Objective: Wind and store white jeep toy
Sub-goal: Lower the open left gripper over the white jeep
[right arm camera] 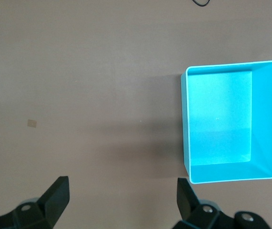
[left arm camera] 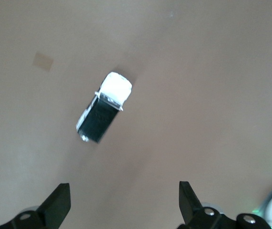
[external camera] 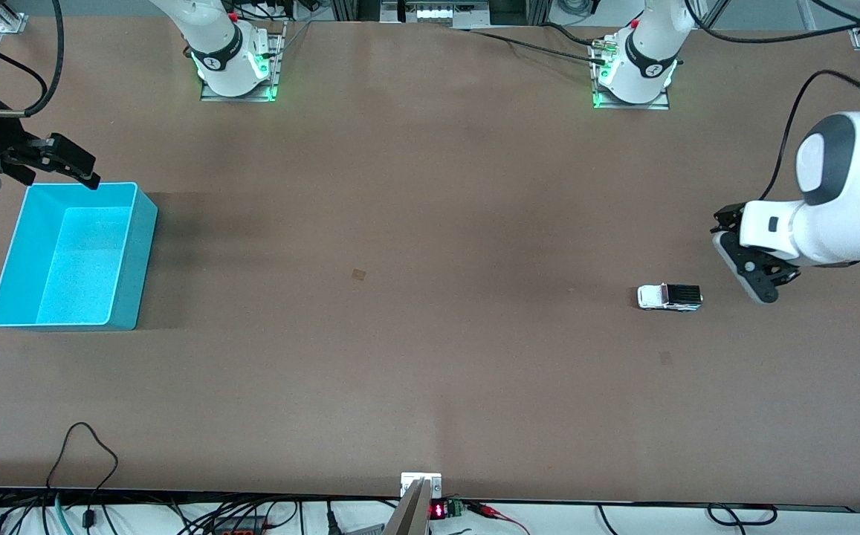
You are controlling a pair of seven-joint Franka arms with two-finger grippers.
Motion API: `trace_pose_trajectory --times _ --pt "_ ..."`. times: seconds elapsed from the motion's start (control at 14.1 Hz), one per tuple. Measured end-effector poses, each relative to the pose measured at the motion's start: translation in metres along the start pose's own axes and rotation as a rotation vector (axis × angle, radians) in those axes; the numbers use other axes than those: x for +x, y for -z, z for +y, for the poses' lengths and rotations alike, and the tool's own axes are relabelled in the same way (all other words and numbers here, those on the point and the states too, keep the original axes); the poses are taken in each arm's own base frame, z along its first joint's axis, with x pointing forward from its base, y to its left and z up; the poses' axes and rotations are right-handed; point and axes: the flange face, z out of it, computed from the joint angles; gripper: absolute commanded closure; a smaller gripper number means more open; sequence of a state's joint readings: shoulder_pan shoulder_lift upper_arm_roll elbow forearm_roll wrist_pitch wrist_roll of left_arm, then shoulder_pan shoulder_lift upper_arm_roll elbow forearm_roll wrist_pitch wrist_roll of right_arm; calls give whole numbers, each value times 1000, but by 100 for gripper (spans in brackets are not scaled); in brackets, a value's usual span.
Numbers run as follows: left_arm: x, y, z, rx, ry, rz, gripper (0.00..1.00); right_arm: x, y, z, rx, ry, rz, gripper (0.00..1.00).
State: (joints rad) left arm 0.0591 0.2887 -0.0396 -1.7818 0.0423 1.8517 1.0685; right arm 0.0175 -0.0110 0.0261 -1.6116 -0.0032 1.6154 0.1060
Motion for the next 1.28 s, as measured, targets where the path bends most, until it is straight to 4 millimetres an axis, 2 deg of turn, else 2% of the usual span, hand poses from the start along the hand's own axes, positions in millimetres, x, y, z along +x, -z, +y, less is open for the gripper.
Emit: trace_pose_trajectory --times 0.35,0.64,0.85,1.28 --pt "13 -80 -21 116 -294 -4 0 0 0 0 0 0 -1 0" --pt "14 -132 -9 212 -394 -1 0 0 0 0 0 0 -1 0" --pt "15 -152 -6 219 -433 -10 0 0 -1 0 0 0 -1 0" --pt "23 -175 -8 230 -456 4 2 0 -1 0 0 0 -2 0"
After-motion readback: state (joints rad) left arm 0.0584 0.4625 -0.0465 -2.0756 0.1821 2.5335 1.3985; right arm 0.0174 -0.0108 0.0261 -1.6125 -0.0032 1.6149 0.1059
